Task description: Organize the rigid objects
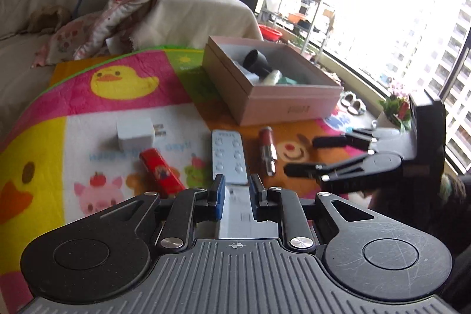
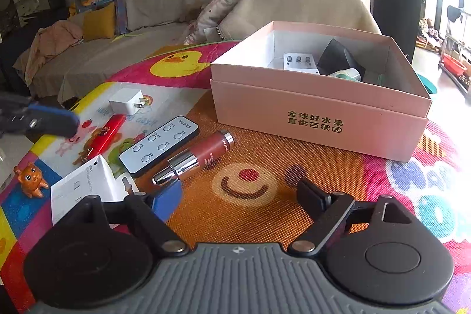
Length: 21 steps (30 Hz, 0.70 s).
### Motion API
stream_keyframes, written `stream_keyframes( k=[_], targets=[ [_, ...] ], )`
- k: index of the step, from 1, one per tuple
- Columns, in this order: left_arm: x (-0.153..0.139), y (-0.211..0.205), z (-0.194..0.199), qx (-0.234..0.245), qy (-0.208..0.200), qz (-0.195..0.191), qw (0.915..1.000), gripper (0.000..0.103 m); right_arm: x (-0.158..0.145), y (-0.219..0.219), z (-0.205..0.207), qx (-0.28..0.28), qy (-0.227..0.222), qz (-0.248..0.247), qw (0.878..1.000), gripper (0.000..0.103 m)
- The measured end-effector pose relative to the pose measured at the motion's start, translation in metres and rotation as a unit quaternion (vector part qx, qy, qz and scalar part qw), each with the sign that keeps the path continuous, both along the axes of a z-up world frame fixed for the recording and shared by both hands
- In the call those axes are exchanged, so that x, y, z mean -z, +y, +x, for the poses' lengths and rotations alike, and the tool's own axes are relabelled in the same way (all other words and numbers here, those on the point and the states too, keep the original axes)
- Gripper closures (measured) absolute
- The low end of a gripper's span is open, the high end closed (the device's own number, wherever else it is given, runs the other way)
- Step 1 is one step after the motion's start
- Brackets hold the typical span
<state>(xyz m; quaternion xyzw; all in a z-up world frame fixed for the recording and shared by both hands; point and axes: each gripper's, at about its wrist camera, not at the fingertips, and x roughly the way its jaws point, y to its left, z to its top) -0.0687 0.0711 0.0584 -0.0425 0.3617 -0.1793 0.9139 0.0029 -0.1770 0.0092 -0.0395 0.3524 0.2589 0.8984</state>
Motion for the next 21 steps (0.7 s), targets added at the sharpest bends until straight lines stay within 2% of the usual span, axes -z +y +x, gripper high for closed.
stream_keyframes(
  k=[6,9,11,13,17,21],
  targets=[
    [0.020,-0.037,-0.026,0.050,0.009,0.046,0.9977,0.082,0.000,0.004,-0.002,-0.001,-0.005,-0.013,1.000,0.017],
    [0.022,-0.053,-0.029,0.078,-0.004,0.056,0.9954,0.062,0.000,0.003,-0.002,-0.001,-0.004,-0.010,1.000,0.017],
    [0.023,-0.057,-0.027,0.087,0.001,0.046,0.9951,0.047,0.000,0.003,-0.002,-0.001,-0.004,-0.010,1.000,0.017],
    [0.024,-0.061,-0.026,0.093,0.000,0.041,0.9948,0.042,0.000,0.003,-0.002,-0.001,-0.003,-0.009,1.000,0.017],
    [0.021,-0.064,-0.027,0.088,-0.008,0.049,0.9949,0.042,0.000,0.002,-0.001,0.000,-0.002,-0.005,1.000,0.017],
    [0.012,-0.060,-0.031,0.037,-0.054,0.119,0.9908,0.043,0.000,0.001,-0.001,0.000,-0.002,-0.002,1.000,0.017]
  ],
)
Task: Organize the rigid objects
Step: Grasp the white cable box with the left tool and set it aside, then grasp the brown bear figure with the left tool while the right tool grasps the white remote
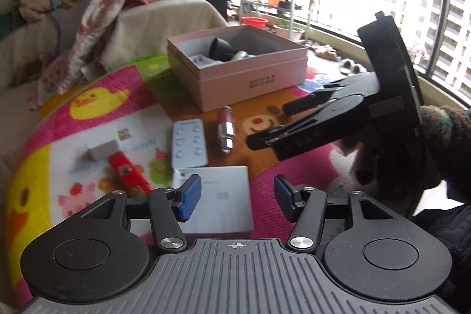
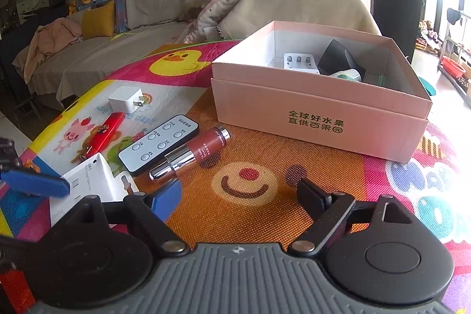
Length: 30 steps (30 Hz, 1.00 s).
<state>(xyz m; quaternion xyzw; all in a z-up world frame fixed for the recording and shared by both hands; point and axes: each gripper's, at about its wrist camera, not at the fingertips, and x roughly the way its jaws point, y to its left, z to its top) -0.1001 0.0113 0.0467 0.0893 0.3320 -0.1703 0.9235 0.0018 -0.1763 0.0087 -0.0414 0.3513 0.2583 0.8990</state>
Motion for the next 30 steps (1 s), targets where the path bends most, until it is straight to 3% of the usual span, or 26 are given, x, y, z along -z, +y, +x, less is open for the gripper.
stream_keyframes(
  k=[4,12,16,21,25,30],
  targets=[
    [0.003,0.016,0.011,-0.030,0.019,-0.007,0.9993,0.044,0.000,0.000,0.000,0.000,0.000,0.001,1.000,0.017],
    [0.016,0.045,0.025,-0.068,0.083,-0.106,0.9886,0.043,0.000,-0.001,0.000,0.000,0.000,0.002,1.000,0.017],
    [0.007,0.051,0.018,-0.064,0.067,-0.117,0.9888,0.044,0.000,-0.001,0.000,0.000,0.001,0.002,1.000,0.017],
    [-0.025,0.082,-0.008,-0.081,0.014,-0.071,0.9941,0.044,0.000,-0.001,0.000,0.000,0.000,0.002,1.000,0.017],
    [-0.018,0.101,-0.021,-0.090,0.046,-0.009,0.9948,0.044,0.000,-0.001,0.000,0.000,0.000,0.002,1.000,0.017],
    [0.005,0.099,-0.022,-0.070,0.079,-0.005,0.9944,0.044,0.000,0.000,0.000,0.000,-0.001,-0.003,1.000,0.017]
  ],
)
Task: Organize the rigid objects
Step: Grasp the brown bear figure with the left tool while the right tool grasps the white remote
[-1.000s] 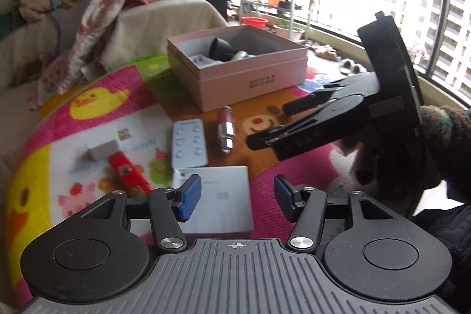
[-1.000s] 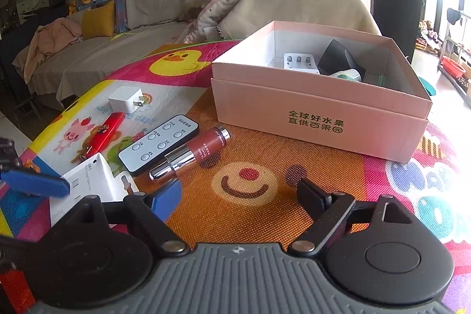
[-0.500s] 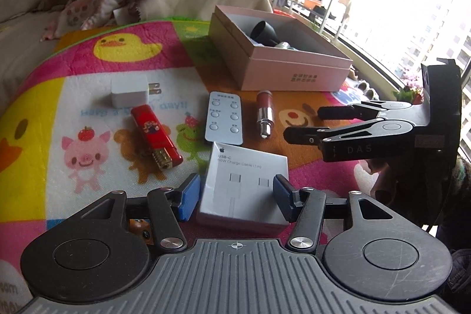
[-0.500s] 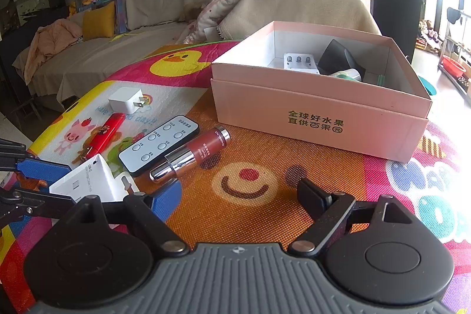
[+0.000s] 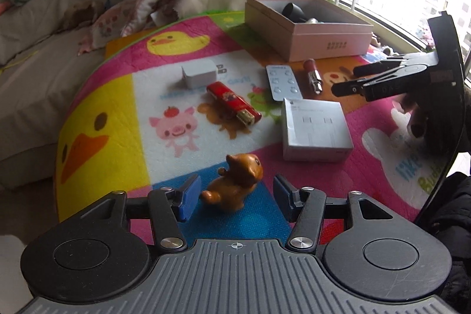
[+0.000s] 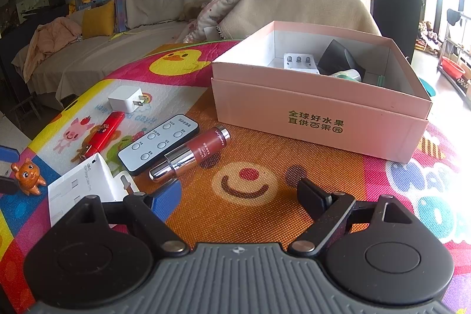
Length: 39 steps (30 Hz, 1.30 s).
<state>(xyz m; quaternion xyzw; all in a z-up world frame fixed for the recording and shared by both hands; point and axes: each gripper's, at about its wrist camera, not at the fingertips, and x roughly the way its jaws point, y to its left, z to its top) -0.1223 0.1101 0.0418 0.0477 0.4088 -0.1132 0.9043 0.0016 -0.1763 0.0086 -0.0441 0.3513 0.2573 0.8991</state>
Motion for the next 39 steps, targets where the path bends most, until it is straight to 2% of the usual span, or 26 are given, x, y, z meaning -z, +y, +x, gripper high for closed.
stream_keyframes(
  k=[2,6,8,10,13,17,22,24,25,26,28,31,34,37,39],
  targets=[
    [0.007,-0.001,0.004,-0.004,0.002,-0.003,1.0000,0.044,0.000,0.000,0.000,0.000,-0.001,-0.002,1.000,0.017],
    [0.020,-0.002,0.012,-0.024,-0.001,-0.036,0.9991,0.044,-0.002,0.001,-0.001,0.006,-0.004,-0.004,1.000,0.017],
    [0.020,-0.008,0.014,-0.020,-0.008,-0.056,0.9982,0.052,-0.007,0.000,-0.005,0.010,-0.024,0.007,1.000,0.017],
    [0.022,-0.016,0.018,-0.011,-0.013,-0.078,0.9968,0.052,-0.017,0.005,-0.008,-0.006,-0.045,0.023,0.999,0.017],
    [0.024,-0.032,0.022,-0.004,-0.031,-0.058,0.9978,0.060,-0.030,0.029,-0.003,-0.038,-0.048,0.023,0.998,0.017],
    [0.026,-0.037,0.015,0.003,-0.038,-0.036,0.9986,0.061,-0.031,0.069,0.016,-0.075,-0.006,0.014,0.997,0.029],
    [0.026,-0.027,0.004,0.006,-0.038,-0.051,0.9980,0.061,-0.012,0.102,0.042,-0.064,0.039,-0.036,0.997,0.030],
    [0.027,-0.025,0.003,0.005,-0.041,-0.057,0.9975,0.061,-0.010,0.105,0.041,-0.065,0.026,-0.041,0.997,0.043],
    [0.027,-0.025,0.003,0.005,-0.043,-0.059,0.9973,0.062,-0.010,0.107,0.039,-0.074,0.016,-0.056,0.996,0.057],
    [0.027,-0.024,0.004,0.003,-0.046,-0.058,0.9973,0.067,-0.012,0.108,0.036,-0.085,0.011,-0.067,0.994,0.065],
    [0.028,-0.024,0.003,-0.004,-0.054,-0.056,0.9970,0.069,-0.019,0.102,0.031,-0.094,0.014,-0.058,0.994,0.065],
    [0.028,-0.025,-0.001,-0.006,-0.059,-0.057,0.9966,0.069,-0.041,0.079,0.013,-0.092,-0.010,-0.029,0.995,0.065],
    [0.022,-0.030,-0.008,0.016,-0.056,-0.066,0.9961,0.069,-0.064,0.043,-0.008,-0.086,-0.033,0.002,0.996,0.065],
    [0.009,-0.040,-0.013,0.035,-0.065,-0.059,0.9955,0.069,-0.077,0.005,-0.030,-0.068,-0.052,0.003,0.996,0.065],
    [-0.005,-0.046,-0.014,0.046,-0.079,-0.068,0.9935,0.069,-0.080,-0.019,-0.041,-0.048,-0.057,0.000,0.997,0.065]
  ],
)
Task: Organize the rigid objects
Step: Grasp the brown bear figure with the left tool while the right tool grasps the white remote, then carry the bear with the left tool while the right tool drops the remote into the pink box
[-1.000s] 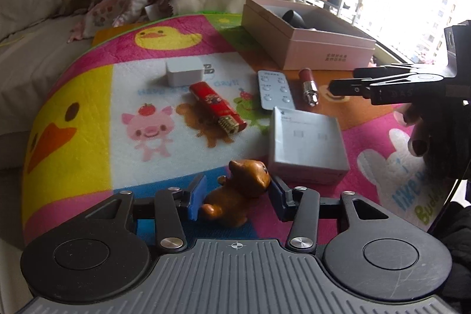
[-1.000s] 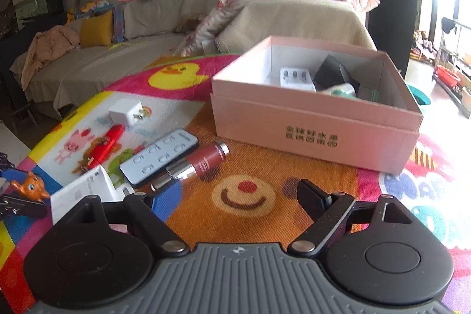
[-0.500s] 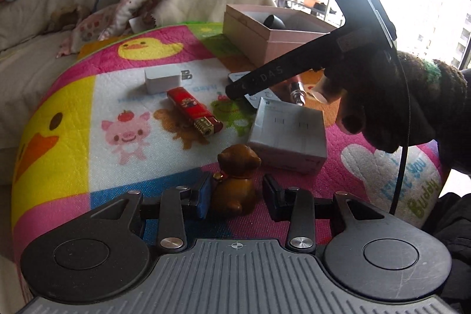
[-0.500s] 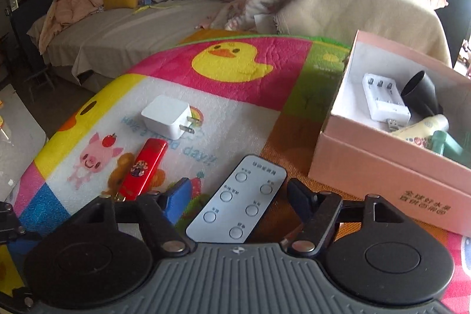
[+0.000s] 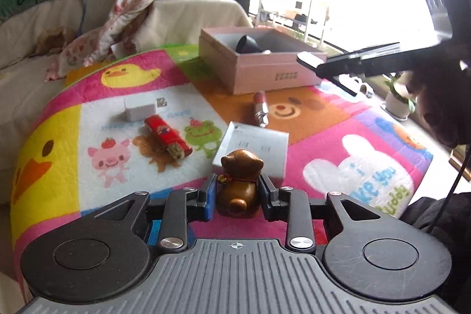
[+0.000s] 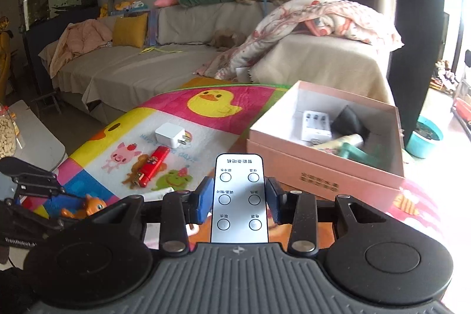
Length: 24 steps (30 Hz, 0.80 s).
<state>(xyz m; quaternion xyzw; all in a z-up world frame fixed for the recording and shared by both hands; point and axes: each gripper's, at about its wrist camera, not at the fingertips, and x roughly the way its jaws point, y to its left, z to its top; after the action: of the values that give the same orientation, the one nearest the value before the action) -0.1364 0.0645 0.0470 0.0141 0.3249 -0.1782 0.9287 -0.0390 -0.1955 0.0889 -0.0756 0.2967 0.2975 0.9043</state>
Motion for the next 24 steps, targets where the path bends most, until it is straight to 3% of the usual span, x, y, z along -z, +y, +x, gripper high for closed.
stream_keyframes(
  k=[2,5,9,11,14,17,20,24],
  targets=[
    [-0.016,-0.005,0.004,0.013,-0.017,-0.013,0.9997,0.069,-0.001,-0.021,-0.008,0.025,-0.005,0.002,1.000,0.065],
    [-0.045,-0.022,0.023,0.025,-0.057,-0.003,0.9981,0.069,-0.002,-0.047,-0.014,0.062,-0.020,0.011,0.998,0.065],
    [-0.086,-0.047,0.076,0.027,-0.131,-0.020,0.9909,0.069,-0.006,-0.069,-0.013,0.095,-0.036,0.034,0.994,0.065],
    [-0.102,-0.057,0.115,0.021,-0.147,-0.032,0.9884,0.069,-0.008,-0.072,-0.010,0.101,-0.040,0.042,0.993,0.065],
    [-0.112,-0.070,0.173,0.008,-0.112,-0.064,0.9915,0.069,-0.008,-0.075,-0.007,0.104,-0.048,0.046,0.992,0.065],
    [-0.097,-0.080,0.222,-0.010,-0.053,-0.085,0.9949,0.068,-0.003,-0.077,-0.004,0.109,-0.045,0.049,0.992,0.065],
    [-0.079,-0.078,0.235,-0.030,-0.042,-0.093,0.9944,0.068,0.006,-0.083,0.001,0.121,-0.028,0.048,0.991,0.065],
    [-0.055,-0.054,0.213,-0.041,-0.030,-0.120,0.9915,0.069,0.016,-0.089,0.010,0.134,-0.008,0.045,0.990,0.065]
  ],
)
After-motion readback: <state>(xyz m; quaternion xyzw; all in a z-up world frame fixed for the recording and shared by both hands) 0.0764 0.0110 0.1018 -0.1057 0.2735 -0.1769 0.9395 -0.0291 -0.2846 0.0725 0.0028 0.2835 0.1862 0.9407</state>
